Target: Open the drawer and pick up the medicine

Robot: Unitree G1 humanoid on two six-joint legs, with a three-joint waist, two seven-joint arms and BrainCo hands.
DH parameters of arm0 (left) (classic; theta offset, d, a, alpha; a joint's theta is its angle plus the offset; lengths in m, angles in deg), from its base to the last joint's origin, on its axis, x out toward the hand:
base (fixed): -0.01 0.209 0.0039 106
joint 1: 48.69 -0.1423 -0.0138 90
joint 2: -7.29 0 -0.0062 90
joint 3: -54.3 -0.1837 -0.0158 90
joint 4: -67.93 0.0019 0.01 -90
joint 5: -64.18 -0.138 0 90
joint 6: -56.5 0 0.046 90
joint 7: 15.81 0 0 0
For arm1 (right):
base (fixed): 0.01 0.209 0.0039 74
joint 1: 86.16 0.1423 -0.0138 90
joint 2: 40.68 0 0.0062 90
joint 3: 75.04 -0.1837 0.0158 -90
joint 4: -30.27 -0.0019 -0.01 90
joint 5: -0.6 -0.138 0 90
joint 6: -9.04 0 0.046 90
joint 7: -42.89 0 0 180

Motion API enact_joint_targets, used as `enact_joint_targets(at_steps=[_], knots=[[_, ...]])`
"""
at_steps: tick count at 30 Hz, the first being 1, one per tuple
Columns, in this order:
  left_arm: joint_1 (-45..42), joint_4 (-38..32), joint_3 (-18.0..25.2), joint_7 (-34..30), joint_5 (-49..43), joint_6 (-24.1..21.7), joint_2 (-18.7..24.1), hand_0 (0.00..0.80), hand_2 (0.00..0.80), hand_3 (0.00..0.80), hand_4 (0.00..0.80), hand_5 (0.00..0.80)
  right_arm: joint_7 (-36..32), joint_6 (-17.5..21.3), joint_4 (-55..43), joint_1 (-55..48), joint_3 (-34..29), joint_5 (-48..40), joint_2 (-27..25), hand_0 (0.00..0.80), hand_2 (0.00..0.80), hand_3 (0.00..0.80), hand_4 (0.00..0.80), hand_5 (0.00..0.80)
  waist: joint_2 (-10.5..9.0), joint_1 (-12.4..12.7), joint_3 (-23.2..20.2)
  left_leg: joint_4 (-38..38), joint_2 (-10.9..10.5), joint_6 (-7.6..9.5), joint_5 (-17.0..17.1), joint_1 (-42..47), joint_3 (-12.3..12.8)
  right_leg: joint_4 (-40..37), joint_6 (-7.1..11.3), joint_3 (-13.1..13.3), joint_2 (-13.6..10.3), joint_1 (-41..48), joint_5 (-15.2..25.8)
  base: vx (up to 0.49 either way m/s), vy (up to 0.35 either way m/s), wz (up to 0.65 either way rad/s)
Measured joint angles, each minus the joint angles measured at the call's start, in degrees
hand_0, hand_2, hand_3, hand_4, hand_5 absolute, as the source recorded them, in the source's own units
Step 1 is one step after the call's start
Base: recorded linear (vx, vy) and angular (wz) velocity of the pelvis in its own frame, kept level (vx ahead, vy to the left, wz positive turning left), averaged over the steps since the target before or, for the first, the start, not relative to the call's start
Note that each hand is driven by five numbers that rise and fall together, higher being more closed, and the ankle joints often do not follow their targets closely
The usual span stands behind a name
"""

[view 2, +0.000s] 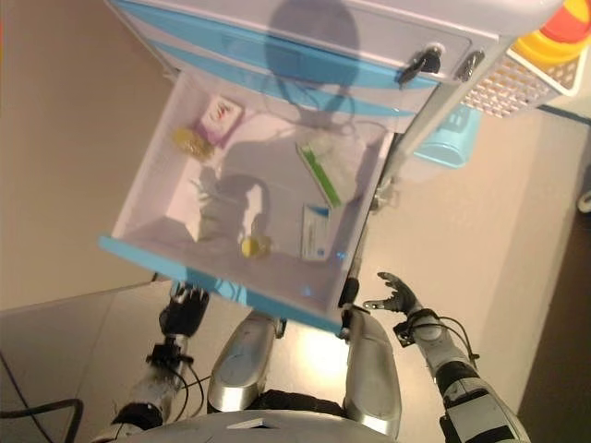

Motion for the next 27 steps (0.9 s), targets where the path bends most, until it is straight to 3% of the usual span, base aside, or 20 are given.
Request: enact_joint_targets(at_steps=[1,2,3,5,9,12,14,16,20,23,27], knots=[[0.5,0.9,0.9,1.6,-1.0,0.1,-0.8,0.8,0.8,0.8,0.8,0.8,-0.1,0.0,0.9,0.2,-0.2,0.0,-0.1,0.0,0.0,0.0,0.0,0.0,0.27,0.4,-1.0,-0.4,0.0,-0.16,0.1,0.0,0.0,0.6,-0.16,-0.4,-0.1,-0.2,-0.4,0.055,0.0,0.23],[0.4,2.1,1.9,2.7,-2.0,0.2,-1.3,0.533,0.533,0.533,0.533,0.533,-0.2,0.1,1.5,0.1,-0.3,0.0,-0.2,0.0,0.0,0.0,0.0,0.0,0.48,0.6,-2.3,-0.9,0.1,-0.29,0.4,0.0,-0.3,0.7,-0.22,-0.7,-0.1,-0.2,-0.7,0.072,0.012,0.17],[0.4,2.6,2.8,4.3,-3.8,0.2,-1.6,0.0,0.0,0.0,0.0,0.0,-0.5,0.1,2.2,-0.1,-0.4,0.0,-0.5,0.0,0.0,0.0,0.0,0.0,0.86,0.7,-3.7,-1.0,0.1,-0.36,0.5,0.0,-0.5,0.6,-0.27,-1.1,-0.1,-0.1,-0.9,0.083,0.019,0.21],[0.5,5.2,3.9,7.8,-9.2,-0.6,-1.8,0.0,0.0,0.0,0.0,0.0,-1.4,0.1,3.9,-0.3,-1.9,0.0,-1.1,0.0,0.0,0.0,0.0,0.0,1.91,0.7,-6.1,-1.5,0.0,-0.4,0.7,1.2,-1.0,0.2,-0.14,-2.1,-0.1,1.5,-1.4,0.085,0.033,0.25],[-2.1,14.2,8.5,16.2,-21.8,-8.1,0.2,0.0,0.0,0.0,0.0,0.0,-1.0,1.1,6.6,-1.3,-2.5,0.8,-2.5,0.0,0.0,0.0,0.0,0.0,4.08,1.7,-10.8,-1.7,-0.1,-0.35,0.7,2.2,-1.3,-0.6,-0.08,-4.0,-0.3,3.5,-2.5,0.089,0.039,0.25],[-5.6,18.4,9.2,23.0,-30.4,-11.9,3.6,0.0,0.0,0.0,0.0,0.0,0.5,1.4,7.6,-1.7,-2.5,2.3,-2.3,0.0,0.0,0.0,0.0,0.0,4.0,1.9,-12.1,-1.7,-0.1,-0.36,0.7,2.8,-1.2,-0.5,-0.11,-5.0,-0.6,4.4,-3.3,0.096,0.048,0.2],[-7.4,18.9,9.0,26.8,-36.7,-14.0,4.9,0.0,0.0,0.0,0.0,0.0,2.4,1.3,7.6,-3.2,-2.8,2.7,-1.8,0.0,0.0,0.0,0.0,0.0,2.83,2.0,-13.0,-1.7,-0.3,-0.28,0.7,3.0,-1.1,-0.4,-0.12,-5.4,-0.9,4.8,-3.7,0.074,0.027,0.14],[-8.7,18.9,6.5,30.8,-45.1,-15.8,6.0,0.0,0.0,0.0,0.0,0.0,4.3,1.3,7.6,-4.7,-3.7,3.0,-0.8,0.0,0.0,0.0,0.0,0.0,1.54,1.9,-13.9,-1.7,-0.5,0.1,0.7,3.2,-0.3,-0.4,0.2,-5.3,-1.1,5.0,-3.7,0.051,0.026,0.01],[-7.5,18.0,-6.3,40.0,-68.6,-18.6,9.1,0.0,0.0,0.0,0.0,0.0,9.4,-1.5,7.5,-7.9,-4.3,3.7,-0.1,0.0,0.0,0.0,0.0,0.0,-1.94,1.2,-15.8,-3.0,-1.1,1.11,0.7,4.7,1.2,-0.5,0.99,-3.7,-1.6,5.5,-3.6,0.036,0.025,-0.07],[-6.6,17.7,-9.1,41.7,-72.0,-17.2,9.1,0.0,0.0,0.0,0.0,0.0,14.4,-4.0,6.9,-8.8,-7.2,2.7,0.5,0.0,0.0,0.0,0.0,0.0,-3.75,-1.1,-17.8,-3.8,-1.0,1.81,0.5,5.7,2.5,-1.5,1.82,-1.0,-0.9,5.9,-2.9,0.039,-0.001,-0.22],[-6.8,17.9,-10.8,41.9,-74.0,-13.7,8.8,0.0,0.0,0.0,0.0,0.0,21.3,-5.8,-2.2,-13.0,-11.6,-0.2,0.5,0.0,0.0,0.0,0.0,0.0,-3.8,-4.1,-18.5,-3.8,-1.0,2.63,-0.3,7.1,4.0,-4.1,2.36,2.2,0.2,7.5,-1.7,0.03,0.006,-0.22]])
